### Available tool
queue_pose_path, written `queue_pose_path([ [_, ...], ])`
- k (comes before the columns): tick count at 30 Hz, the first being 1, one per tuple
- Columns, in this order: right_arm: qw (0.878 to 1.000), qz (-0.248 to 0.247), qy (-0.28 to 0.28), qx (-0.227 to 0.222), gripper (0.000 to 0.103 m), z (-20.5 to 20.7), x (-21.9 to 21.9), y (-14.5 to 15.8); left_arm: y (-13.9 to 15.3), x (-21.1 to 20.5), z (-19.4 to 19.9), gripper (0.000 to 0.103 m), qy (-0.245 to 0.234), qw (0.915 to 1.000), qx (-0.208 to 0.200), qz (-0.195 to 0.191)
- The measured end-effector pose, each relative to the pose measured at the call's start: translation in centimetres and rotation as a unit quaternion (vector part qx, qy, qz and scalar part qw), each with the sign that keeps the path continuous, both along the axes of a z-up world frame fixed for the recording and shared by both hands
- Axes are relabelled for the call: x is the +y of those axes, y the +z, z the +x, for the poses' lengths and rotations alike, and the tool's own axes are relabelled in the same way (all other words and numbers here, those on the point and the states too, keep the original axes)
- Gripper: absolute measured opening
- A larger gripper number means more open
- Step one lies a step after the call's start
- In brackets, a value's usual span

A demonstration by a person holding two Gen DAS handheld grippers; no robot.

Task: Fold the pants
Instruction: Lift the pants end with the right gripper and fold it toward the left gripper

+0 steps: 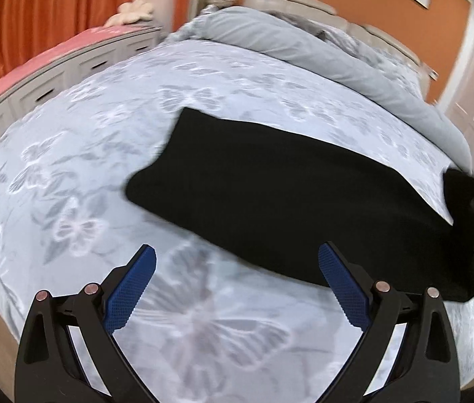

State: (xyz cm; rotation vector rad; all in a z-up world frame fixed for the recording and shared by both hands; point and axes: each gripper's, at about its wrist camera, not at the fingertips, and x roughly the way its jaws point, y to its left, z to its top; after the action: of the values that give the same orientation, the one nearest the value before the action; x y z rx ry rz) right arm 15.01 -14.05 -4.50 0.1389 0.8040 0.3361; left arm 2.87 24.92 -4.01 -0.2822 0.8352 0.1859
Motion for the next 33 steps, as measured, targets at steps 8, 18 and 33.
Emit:
queue_pose_path([
  [8, 0.997, -0.069, 0.034, 0.031, 0.053, -1.7, 3.1, -2.7, -2.0, 12.0, -1.2, 0.095, 0.126, 0.972, 0.001, -0.198],
  [18, 0.986, -0.052, -0.143, 0.072, 0.081, -3.0, -11.5, -2.7, -6.7, 10.7, 3.2, 0.098, 0.118, 0.9526, 0.052, -0.276],
  [33, 0.976, 0.139, -0.097, 0.139, 0.022, -3.8, -16.6, -5.0, -7.1, 8.9, 6.6, 0.018, 0.15, 0.9441, 0.013, -0.294],
])
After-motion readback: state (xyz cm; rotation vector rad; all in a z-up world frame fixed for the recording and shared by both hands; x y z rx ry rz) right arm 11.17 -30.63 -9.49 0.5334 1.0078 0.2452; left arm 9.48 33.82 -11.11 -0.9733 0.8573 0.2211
